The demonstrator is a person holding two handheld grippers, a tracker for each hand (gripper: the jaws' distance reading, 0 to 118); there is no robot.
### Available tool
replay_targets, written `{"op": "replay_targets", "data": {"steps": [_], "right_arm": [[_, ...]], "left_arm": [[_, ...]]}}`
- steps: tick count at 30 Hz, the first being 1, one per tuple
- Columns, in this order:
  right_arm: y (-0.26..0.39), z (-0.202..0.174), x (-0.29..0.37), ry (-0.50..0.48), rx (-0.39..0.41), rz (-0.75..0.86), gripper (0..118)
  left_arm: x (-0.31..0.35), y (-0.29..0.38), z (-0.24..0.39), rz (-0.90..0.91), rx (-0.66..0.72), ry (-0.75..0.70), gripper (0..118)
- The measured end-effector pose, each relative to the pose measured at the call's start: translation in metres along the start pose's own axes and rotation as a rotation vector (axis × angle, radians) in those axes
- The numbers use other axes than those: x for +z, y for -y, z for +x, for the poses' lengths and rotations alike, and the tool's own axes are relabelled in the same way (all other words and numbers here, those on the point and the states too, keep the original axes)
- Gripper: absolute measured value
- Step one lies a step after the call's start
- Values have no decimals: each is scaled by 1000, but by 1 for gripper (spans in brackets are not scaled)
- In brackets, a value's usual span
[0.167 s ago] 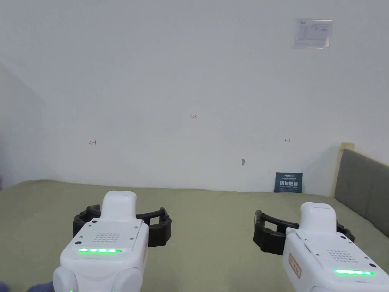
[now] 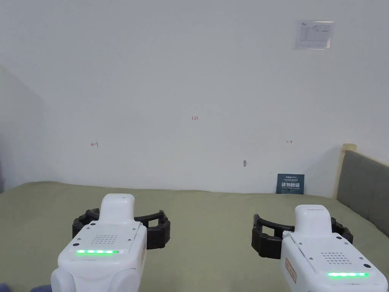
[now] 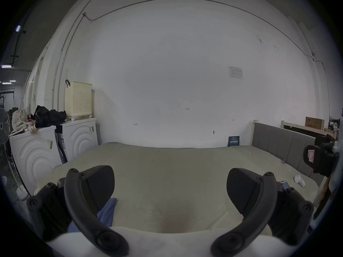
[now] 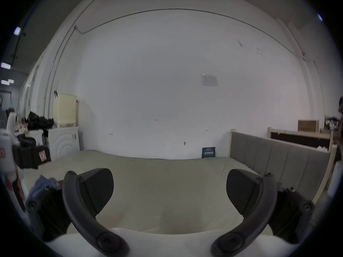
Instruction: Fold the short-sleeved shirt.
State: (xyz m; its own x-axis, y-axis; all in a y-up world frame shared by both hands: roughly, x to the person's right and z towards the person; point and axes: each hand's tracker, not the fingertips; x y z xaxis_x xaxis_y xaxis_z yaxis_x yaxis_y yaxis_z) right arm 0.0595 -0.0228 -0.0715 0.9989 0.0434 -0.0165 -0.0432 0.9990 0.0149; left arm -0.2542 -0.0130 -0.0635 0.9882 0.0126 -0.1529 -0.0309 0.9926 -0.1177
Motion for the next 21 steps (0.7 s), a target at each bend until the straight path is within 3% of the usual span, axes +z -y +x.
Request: {"op": "replay_targets", "data": {"steps": [4, 5, 6, 7, 8, 11, 21], "right_arm": [[1, -4, -3, 31, 10, -45, 112], [2, -4, 1, 20, 11, -36, 93], [3, -5, 1, 16, 16, -37, 58], [4, -6, -1, 20, 26, -44, 13], [11, -6, -3, 70, 36, -60, 0], [16, 5, -6, 54, -1, -59, 0], [16, -7, -14, 37, 46, -99, 0]], "left_arm": [[-3, 3, -6, -26, 21, 22, 117], [-5, 4, -8, -33, 14, 24, 103], [-6, 6, -9, -30, -2, 26, 69], [-5, 8, -1, -28, -16, 14, 13], [-7, 10, -3, -29, -25, -16, 0], [-11, 10, -6, -48, -15, 18, 0], [-15, 9, -26, -57, -25, -11, 0]]}}
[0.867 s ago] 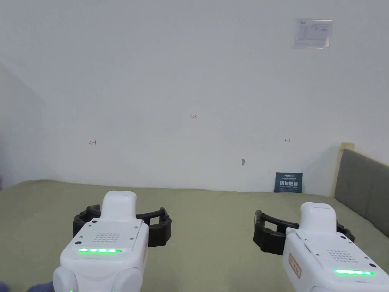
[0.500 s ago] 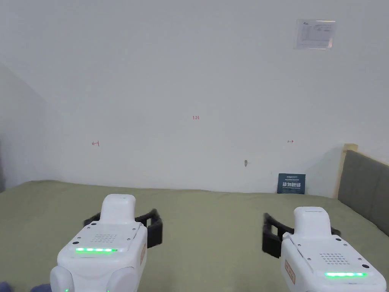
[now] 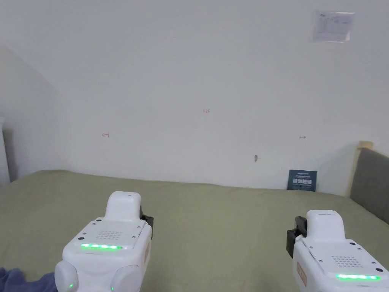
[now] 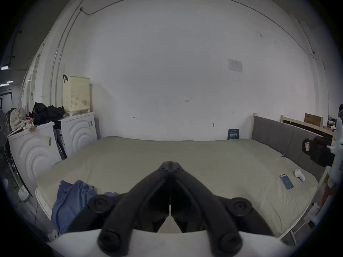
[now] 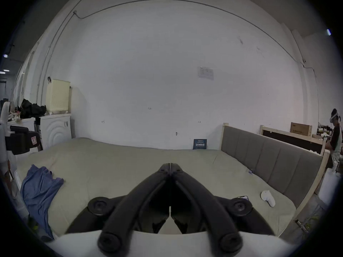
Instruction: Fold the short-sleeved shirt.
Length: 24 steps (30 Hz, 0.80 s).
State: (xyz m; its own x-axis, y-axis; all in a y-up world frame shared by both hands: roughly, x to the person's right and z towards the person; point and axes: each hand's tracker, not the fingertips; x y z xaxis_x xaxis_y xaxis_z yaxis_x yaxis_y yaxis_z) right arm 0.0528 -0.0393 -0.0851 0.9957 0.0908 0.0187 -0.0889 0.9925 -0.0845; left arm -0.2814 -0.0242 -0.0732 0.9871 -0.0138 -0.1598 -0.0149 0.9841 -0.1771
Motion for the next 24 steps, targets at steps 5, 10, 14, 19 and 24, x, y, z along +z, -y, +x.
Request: {"op": "replay_targets", "data": {"steps": [5, 10, 14, 19, 24], "right_arm": [[5, -54, -21, -136, 14, -12, 0], [1, -149, -41, -322, 47, 23, 0], [-4, -218, -43, -491, -3, 7, 0], [-2, -275, -35, -584, 31, 33, 0], [0, -297, -35, -649, 30, 13, 0]], "left_arm": [[17, 9, -48, -26, 14, -149, 0], [46, 14, -128, -44, 38, -362, 0], [78, 14, -182, -57, 42, -524, 0], [102, 24, -220, -96, 61, -645, 0], [103, 35, -241, -103, 100, -686, 0]]}}
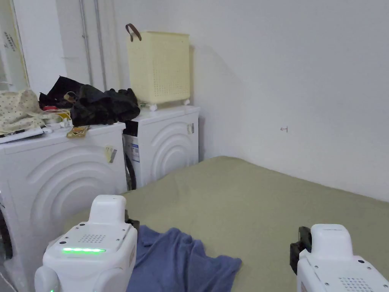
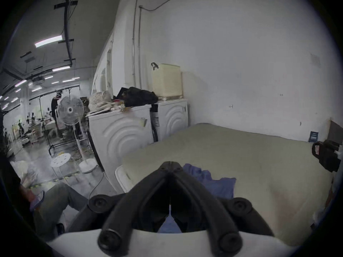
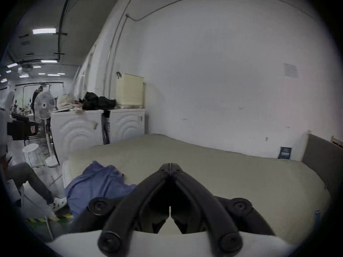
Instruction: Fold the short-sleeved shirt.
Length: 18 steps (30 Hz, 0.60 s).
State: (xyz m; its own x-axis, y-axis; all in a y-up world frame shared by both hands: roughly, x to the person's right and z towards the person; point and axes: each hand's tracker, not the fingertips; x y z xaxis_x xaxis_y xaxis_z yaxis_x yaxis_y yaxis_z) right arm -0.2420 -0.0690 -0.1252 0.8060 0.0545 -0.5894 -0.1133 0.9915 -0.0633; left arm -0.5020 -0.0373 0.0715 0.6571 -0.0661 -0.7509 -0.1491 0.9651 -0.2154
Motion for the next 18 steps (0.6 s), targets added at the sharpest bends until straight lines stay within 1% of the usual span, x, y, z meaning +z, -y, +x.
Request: {"op": "replay_targets", "data": {"steps": [3, 5, 8, 13, 14, 15, 18], "right_arm": [[2, -6, -5, -6, 3, -14, 0], [5, -3, -7, -8, -3, -18, 0], [13, 2, -14, 3, 1, -48, 0], [46, 19, -26, 26, -4, -113, 0], [54, 22, -29, 28, -9, -138, 0], [62, 27, -32, 32, -12, -164, 0], [82, 37, -39, 41, -29, -209, 0]], "left_arm": [[-15, 6, 3, -36, -22, -15, 0], [-28, 11, 8, -61, -36, 7, 0], [-55, 22, 19, -114, -19, 44, 0], [-123, 58, 44, -276, -10, 153, 0], [-137, 68, 52, -353, -18, 175, 0], [-155, 79, 57, -418, 2, 203, 0], [-194, 111, 74, -544, -1, 251, 0]]}}
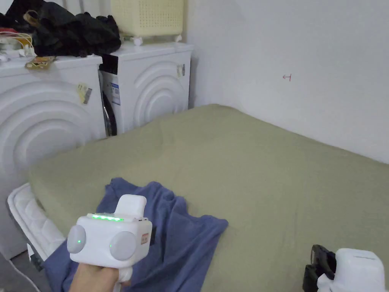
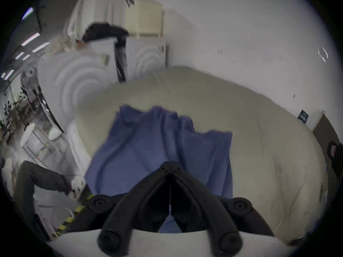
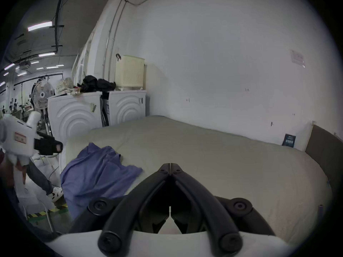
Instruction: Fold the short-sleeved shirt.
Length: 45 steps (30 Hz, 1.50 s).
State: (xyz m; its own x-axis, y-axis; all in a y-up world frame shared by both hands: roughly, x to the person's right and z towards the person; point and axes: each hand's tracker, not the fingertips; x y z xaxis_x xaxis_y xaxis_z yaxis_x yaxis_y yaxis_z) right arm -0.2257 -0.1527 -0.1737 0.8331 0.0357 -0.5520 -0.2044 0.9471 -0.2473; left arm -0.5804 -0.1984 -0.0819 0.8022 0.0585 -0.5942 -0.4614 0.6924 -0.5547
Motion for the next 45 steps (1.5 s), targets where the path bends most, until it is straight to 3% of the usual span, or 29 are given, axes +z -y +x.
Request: {"op": "replay_targets", "data": {"steps": [1, 2, 3, 4, 5, 12, 14, 15, 16, 17, 18, 20, 22, 29, 39, 45], "right_arm": [[5, 2, -3, 7, -3, -14, 0], [9, 6, -7, 4, -6, -25, 0], [14, 8, -10, 7, -5, -37, 0], [17, 10, -12, 17, -7, -46, 0], [22, 12, -14, 19, -13, -55, 0], [50, 23, -8, 31, -38, -142, 0], [54, 28, 0, 36, -38, -157, 0], [55, 30, 5, 42, -38, -162, 0], [55, 33, 11, 44, -39, -163, 0], [55, 37, 19, 51, -43, -165, 0], [55, 41, 28, 55, -49, -164, 0], [54, 50, 42, 63, -56, -162, 0], [51, 61, 60, 75, -59, -156, 0], [46, 111, 132, 187, -58, -92, 0], [58, 187, 222, 382, -132, -47, 0], [73, 231, 253, 512, -178, -68, 0]], "left_arm": [[-13, 1, 2, -33, 0, 21, 3], [-24, 1, 4, -62, 1, 50, 17], [-34, 0, 6, -93, -20, 91, 46], [-42, 2, 10, -115, -14, 111, 88], [-54, 2, 13, -161, -40, 126, 118], [-108, 19, 27, -315, -66, 86, 118], [-107, 21, 36, -290, -193, 13, 118], [-102, 18, 38, -290, -162, 26, 111], [-90, 18, 38, -281, -148, 21, 92], [-82, 16, 40, -266, -160, 5, 38], [-69, 13, 40, -197, -178, -29, 4], [-54, 10, 35, -165, -187, -89, 4], [-41, 5, 31, -214, -142, -25, 4], [42, -25, 83, -83, -240, 55, 4], [147, -34, 293, 48, -472, 387, 4], [159, -7, 428, 29, -565, 595, 4]]}}
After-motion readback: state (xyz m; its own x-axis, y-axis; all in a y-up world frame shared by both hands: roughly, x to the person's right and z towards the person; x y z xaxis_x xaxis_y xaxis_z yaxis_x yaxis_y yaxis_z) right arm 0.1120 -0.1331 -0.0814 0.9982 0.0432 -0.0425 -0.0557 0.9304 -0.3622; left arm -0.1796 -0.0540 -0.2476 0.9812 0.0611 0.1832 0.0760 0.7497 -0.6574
